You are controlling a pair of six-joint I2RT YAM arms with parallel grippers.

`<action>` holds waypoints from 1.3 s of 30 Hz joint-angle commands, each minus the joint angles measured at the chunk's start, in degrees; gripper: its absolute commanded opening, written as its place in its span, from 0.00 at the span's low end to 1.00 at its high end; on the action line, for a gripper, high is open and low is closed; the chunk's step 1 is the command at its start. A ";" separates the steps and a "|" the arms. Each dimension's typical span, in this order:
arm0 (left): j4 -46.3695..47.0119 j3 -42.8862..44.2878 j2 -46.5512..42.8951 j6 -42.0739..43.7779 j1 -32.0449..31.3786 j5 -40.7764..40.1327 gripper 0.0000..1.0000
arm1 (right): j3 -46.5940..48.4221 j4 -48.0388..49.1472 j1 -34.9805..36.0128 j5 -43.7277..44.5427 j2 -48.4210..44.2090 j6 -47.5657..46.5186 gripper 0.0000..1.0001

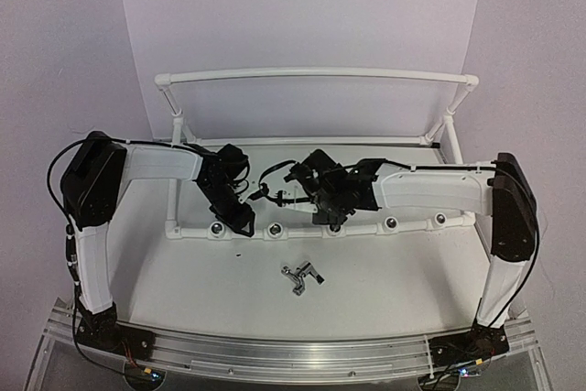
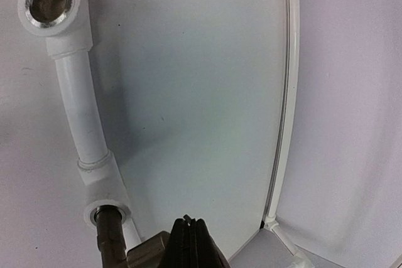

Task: Install the water faucets

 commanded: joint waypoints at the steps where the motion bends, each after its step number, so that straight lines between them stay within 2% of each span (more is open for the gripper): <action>1: -4.27 0.99 2.05 -1.16 0.02 1.47 0.48 | 1.95 -12.91 -0.87 1.26 0.67 3.49 0.00; 4: -3.98 0.83 2.06 -1.22 0.19 1.70 0.48 | 4.25 -16.68 -0.85 -4.27 0.12 4.82 0.03; 7: -3.91 0.88 2.21 -1.51 0.23 1.99 0.48 | 7.02 -17.68 -0.87 -14.00 -2.26 6.05 0.12; 11: -4.12 1.04 2.27 -1.68 0.33 2.09 0.48 | 12.68 -19.53 -0.86 -25.47 -4.45 7.96 0.37; 13: -4.23 1.23 2.27 -1.74 0.29 2.08 0.48 | 15.92 -20.08 -0.89 -27.75 -4.16 8.41 0.42; 14: -4.23 1.25 2.27 -1.75 0.30 2.09 0.48 | 17.16 -20.21 -0.90 -28.03 -3.46 8.62 0.41; 20: -4.30 1.49 2.87 -1.96 0.30 2.66 0.46 | 24.92 -20.79 -0.85 -15.68 5.56 7.24 0.14; 22: -4.46 1.60 3.13 -2.11 0.30 2.70 0.46 | 26.26 -21.73 -0.90 -13.18 8.03 7.07 0.09; 33: -4.01 0.81 3.14 -2.50 0.28 2.86 0.45 | 28.31 -25.02 -1.13 -4.07 15.96 5.94 0.07; 39: -4.14 1.02 3.36 -2.56 0.30 2.73 0.45 | 27.25 -26.08 -2.24 1.14 16.73 4.30 0.05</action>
